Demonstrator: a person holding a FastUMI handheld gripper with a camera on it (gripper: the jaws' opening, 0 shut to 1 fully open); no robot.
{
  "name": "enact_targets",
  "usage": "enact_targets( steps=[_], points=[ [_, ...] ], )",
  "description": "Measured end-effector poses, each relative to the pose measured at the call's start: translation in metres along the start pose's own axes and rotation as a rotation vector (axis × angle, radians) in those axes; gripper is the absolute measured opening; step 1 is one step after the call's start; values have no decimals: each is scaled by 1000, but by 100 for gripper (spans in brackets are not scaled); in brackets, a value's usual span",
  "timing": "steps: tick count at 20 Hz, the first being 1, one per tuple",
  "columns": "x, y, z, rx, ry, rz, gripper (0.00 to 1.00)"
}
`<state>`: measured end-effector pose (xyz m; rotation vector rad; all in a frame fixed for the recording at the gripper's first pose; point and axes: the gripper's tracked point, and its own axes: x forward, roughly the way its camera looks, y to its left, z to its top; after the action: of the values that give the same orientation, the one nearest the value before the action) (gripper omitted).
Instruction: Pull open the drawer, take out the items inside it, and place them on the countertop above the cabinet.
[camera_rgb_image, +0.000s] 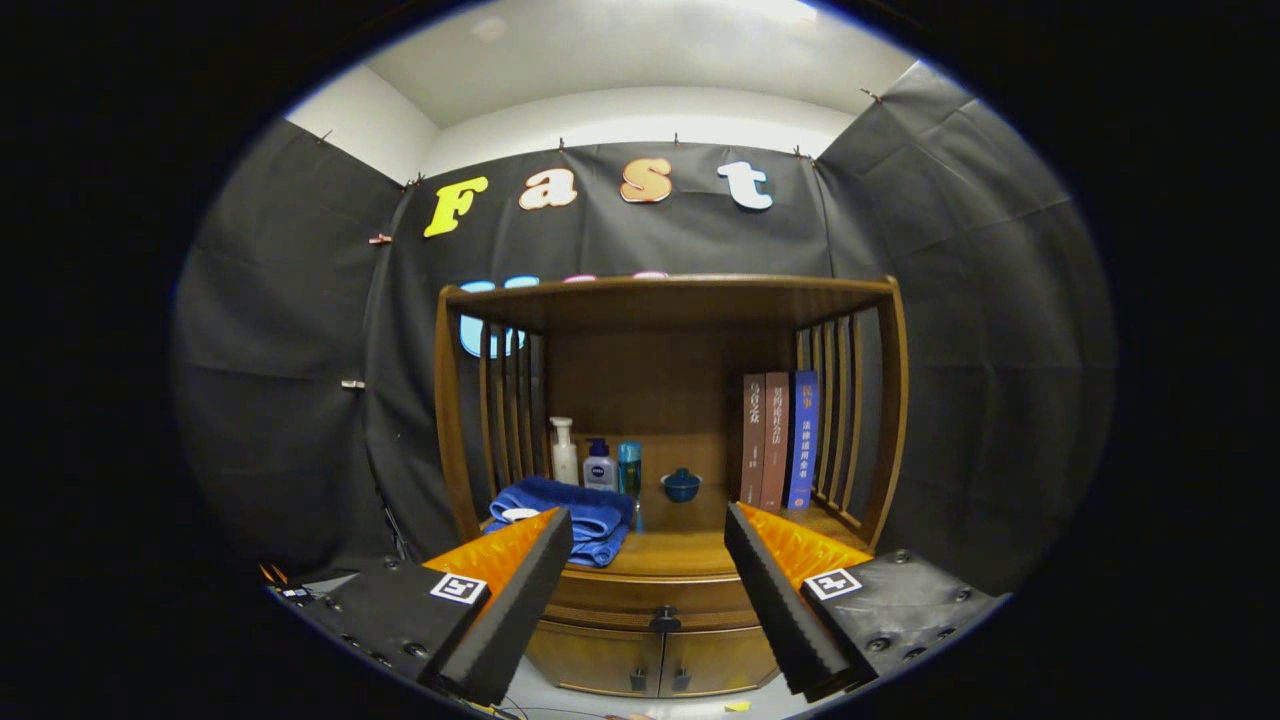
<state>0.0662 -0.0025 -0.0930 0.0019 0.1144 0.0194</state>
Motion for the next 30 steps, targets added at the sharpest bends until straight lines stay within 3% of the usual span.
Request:
enact_targets(
  steps=[16, 27, 30],
  points=[
    [87, -26, -178, 22, 230, -24, 100],
    [121, -34, -246, 27, 312, -49, 100],
    [124, -35, -257, 27, 334, -50, 92]
  ],
)
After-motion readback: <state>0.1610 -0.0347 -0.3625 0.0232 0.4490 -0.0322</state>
